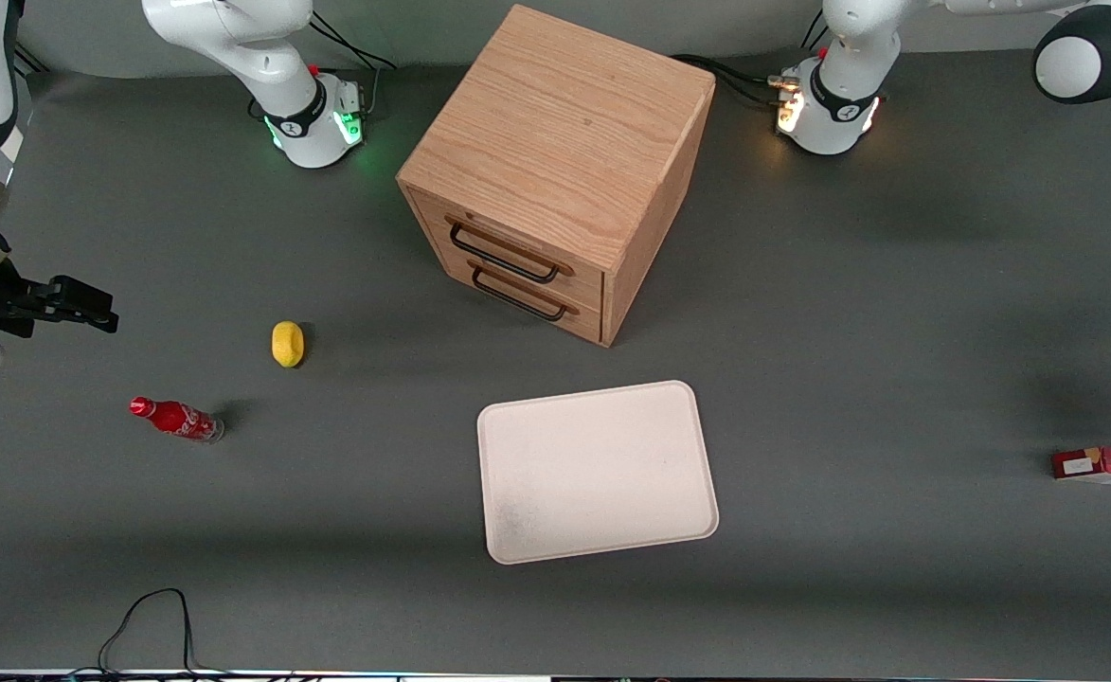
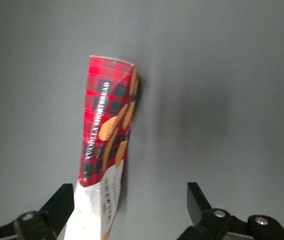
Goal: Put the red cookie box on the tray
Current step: 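Close the left gripper on the end of the shortbread box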
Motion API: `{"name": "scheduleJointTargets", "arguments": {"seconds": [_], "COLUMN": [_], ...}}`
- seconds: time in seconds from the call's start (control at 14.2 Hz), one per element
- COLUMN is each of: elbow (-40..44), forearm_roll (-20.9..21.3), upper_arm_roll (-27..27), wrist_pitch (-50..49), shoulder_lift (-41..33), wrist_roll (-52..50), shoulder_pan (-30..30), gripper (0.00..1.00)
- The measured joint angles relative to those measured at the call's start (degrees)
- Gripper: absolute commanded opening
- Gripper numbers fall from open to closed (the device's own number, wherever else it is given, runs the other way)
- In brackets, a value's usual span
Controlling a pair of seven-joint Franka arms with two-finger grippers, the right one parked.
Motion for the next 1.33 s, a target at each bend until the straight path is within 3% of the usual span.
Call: {"name": "scheduleJointTargets", "arguments": {"seconds": [1.33], "elbow": [0.05], "forearm_roll": [0.0], "upper_arm_roll": [-1.18], "wrist_pitch": [10.42], "shoulder_lift": [6.39], "wrist_roll": [1.84], "shoulder_pan": [-0.41], "gripper": [0.99]}}
